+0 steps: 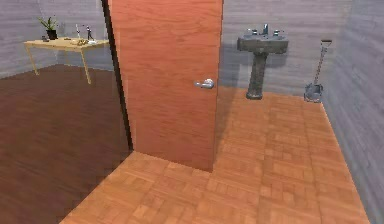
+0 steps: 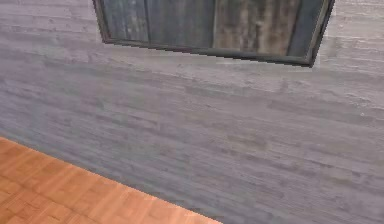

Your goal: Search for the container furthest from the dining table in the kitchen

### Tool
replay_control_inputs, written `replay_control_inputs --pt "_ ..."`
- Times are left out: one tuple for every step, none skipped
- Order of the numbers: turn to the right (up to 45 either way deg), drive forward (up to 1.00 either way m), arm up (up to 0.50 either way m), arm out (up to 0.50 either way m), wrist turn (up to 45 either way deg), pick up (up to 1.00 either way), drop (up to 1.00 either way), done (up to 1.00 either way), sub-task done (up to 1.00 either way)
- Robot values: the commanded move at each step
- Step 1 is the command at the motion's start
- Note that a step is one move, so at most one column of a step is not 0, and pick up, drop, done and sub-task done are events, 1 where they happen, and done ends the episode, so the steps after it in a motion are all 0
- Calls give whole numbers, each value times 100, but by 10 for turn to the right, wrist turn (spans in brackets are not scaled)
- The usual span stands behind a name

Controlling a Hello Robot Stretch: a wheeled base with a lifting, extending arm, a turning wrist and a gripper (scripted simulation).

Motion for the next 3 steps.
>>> replay_control_inputs --pt "0 25 0 0 0 0 0 0 0" --pt "-360 0 0 0 0 0 0 0 0" --pt "0 15 0 0 0 0 0 0 0"
